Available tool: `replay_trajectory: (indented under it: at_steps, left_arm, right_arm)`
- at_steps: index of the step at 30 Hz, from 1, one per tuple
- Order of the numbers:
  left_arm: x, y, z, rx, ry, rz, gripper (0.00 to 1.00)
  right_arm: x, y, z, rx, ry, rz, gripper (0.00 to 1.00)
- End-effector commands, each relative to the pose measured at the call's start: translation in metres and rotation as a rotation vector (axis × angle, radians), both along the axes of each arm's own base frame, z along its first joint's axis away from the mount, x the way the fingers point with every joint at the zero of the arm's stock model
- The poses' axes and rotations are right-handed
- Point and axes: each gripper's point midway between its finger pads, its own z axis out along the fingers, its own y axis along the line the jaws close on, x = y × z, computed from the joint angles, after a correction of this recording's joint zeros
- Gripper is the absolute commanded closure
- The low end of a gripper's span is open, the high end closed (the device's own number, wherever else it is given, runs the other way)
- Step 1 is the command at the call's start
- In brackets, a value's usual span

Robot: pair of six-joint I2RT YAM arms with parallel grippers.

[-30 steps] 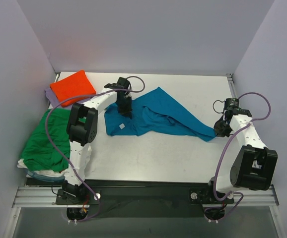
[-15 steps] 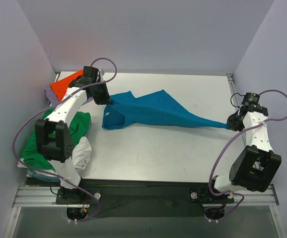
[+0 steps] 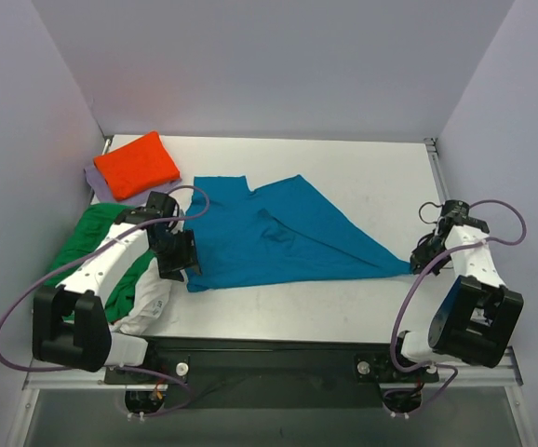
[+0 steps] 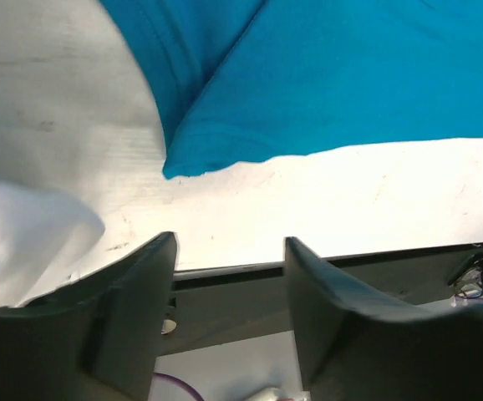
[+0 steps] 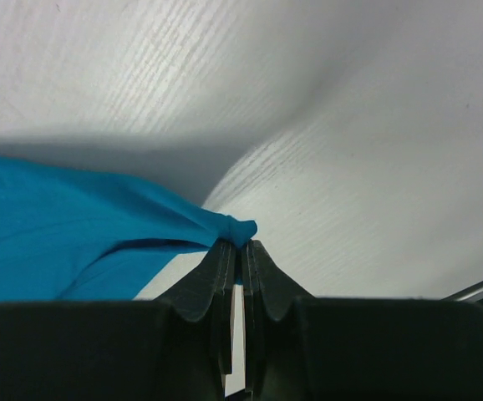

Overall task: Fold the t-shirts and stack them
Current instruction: Flatten out the tshirt

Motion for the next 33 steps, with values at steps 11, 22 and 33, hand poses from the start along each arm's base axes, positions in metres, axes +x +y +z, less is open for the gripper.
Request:
replay_trajectory:
  at_steps: [11,22,33]
  left_arm:
    - [0.138,-0.075,0.069,-0.058,-0.409,-0.184,0.32]
    - [0.225,-0.166,0.052,0.004,-0.579,-0.588,0.29]
    - [0.236,-0.186,0.013,-0.029,-0.588,-0.731,0.26]
  right_arm:
    - [-0.018,0.018,0.004,0.051,-0.005,0.015,1.0]
    - [-0.007,0.027,0.008,0.103,-0.047,0.03,1.0]
    - [-0.003,0.032,0.008,0.14,-0.04,0.058,1.0]
